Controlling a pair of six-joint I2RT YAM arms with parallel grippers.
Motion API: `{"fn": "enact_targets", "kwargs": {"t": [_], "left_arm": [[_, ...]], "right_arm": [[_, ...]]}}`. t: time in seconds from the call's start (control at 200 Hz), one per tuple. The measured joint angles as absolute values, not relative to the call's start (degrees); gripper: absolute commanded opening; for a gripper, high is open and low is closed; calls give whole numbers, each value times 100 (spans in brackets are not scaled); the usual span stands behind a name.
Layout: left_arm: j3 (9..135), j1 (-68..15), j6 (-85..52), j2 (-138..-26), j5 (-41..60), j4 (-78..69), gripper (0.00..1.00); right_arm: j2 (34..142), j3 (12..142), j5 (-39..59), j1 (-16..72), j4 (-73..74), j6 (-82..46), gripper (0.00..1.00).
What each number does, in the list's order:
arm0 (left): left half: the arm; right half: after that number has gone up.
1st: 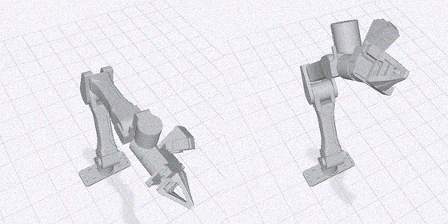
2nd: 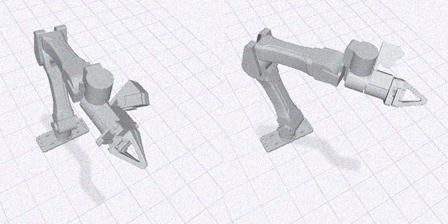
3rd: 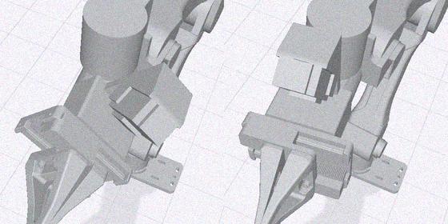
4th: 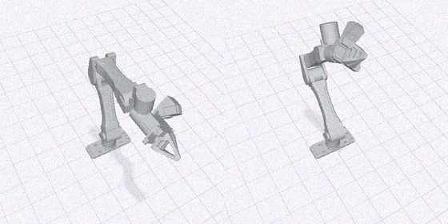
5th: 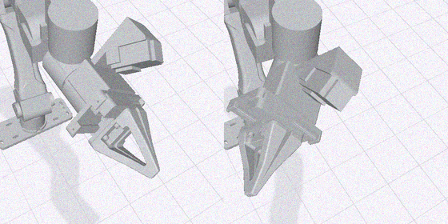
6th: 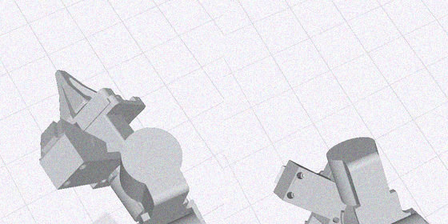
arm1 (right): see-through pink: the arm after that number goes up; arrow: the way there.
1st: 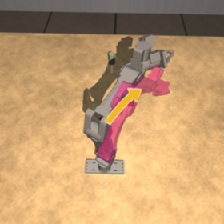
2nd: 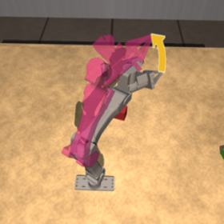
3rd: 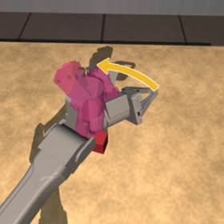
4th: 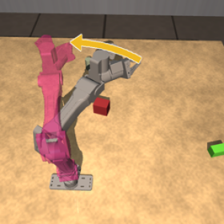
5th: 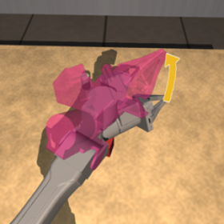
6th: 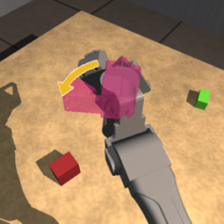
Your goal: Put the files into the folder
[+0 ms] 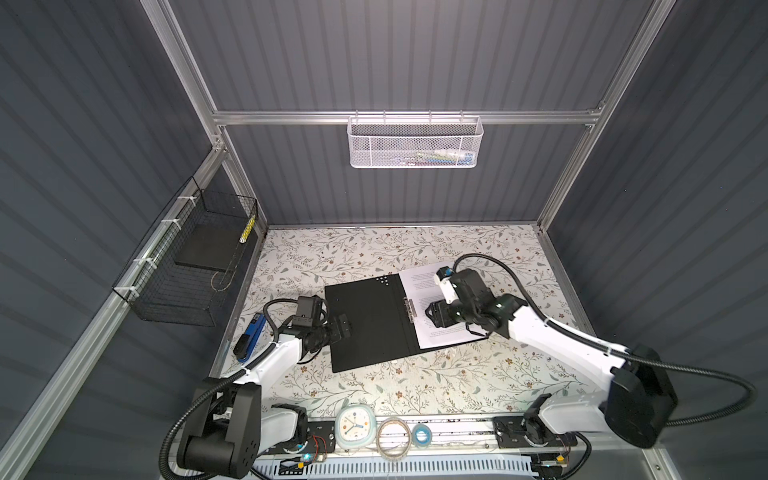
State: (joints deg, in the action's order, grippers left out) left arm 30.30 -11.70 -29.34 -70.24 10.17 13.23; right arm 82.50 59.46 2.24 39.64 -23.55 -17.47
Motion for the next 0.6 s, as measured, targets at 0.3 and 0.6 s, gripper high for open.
{"fn": "enact_targets", "kwargs": {"t": [0.3,0.6], "left_arm": [[3046,-1168,-2738,-7249,1013,1072,99],[2919,-1168,-2604,-7120,1002,893,99]], "right_arm": [[10235,7832,-462,4499,-3542,-1933,52],[11319,9017,-694,4547,-4165,-1865,44]]}}
